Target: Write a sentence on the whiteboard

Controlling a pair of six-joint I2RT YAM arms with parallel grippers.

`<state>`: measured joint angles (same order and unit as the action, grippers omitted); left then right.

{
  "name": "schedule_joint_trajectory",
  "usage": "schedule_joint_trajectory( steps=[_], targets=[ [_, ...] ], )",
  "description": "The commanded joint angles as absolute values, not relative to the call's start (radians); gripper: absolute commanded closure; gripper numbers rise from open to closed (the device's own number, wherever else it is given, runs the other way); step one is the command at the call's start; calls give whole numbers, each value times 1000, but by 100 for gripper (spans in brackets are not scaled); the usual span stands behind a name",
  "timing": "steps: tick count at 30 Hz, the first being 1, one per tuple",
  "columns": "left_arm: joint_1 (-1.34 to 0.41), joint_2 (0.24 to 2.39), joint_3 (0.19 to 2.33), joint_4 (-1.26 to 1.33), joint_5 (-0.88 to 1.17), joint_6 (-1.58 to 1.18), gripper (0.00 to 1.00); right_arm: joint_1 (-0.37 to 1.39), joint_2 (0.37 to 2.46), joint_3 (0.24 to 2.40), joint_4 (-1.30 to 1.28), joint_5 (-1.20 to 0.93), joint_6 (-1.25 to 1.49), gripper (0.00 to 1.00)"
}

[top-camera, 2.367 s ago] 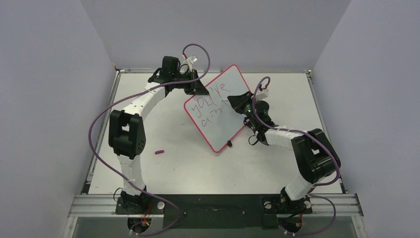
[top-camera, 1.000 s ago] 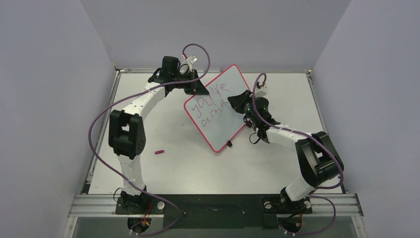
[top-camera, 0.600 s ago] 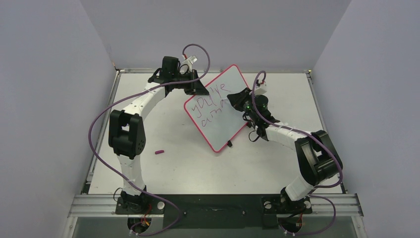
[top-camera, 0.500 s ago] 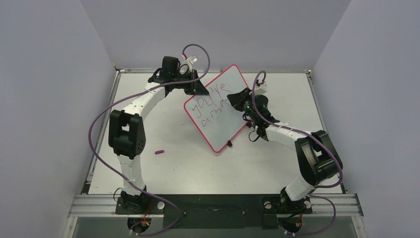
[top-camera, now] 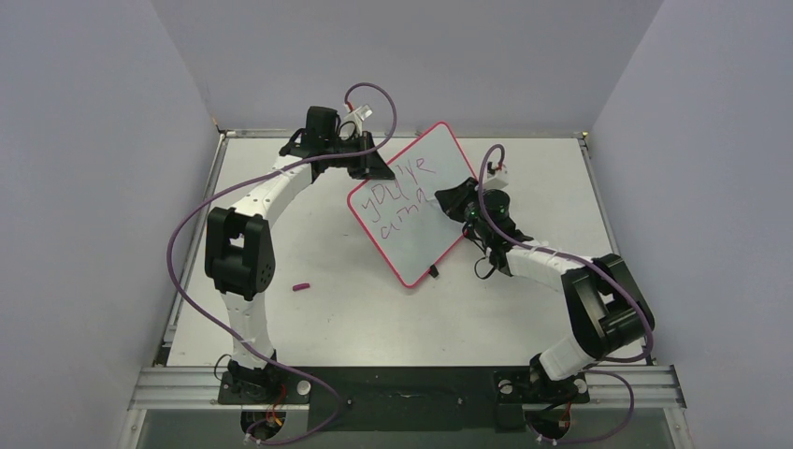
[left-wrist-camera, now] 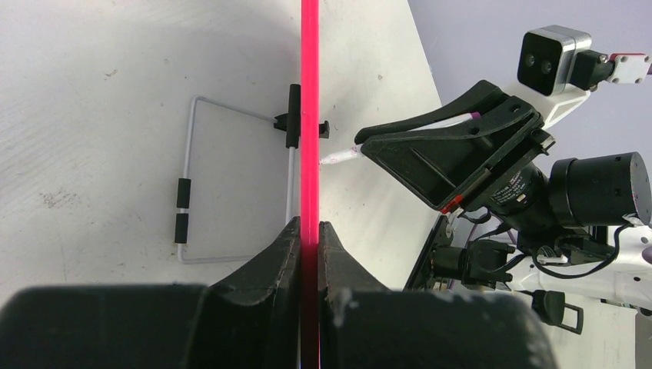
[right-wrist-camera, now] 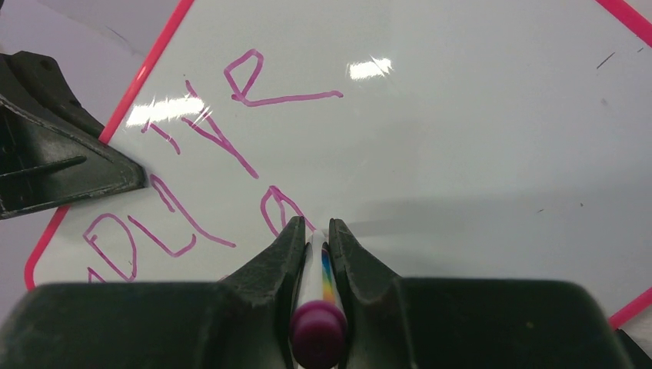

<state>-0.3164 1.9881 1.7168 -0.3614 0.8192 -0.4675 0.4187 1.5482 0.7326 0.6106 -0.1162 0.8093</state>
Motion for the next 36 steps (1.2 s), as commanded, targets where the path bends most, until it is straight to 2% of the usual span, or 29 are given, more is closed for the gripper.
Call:
schedule_joint_trajectory(
  steps=[1,14,36],
  targets=[
    [-327,1901,1736,-293,911,-487,100,417,1498,731,590,-88,770,100],
    [-327,1900,1735,-294,910,-486,100,396,1446,848,519,-94,747,100],
    [-325,1899,1735,-292,910,-484,100,390,1566,891,578,-122,792,100]
  ],
)
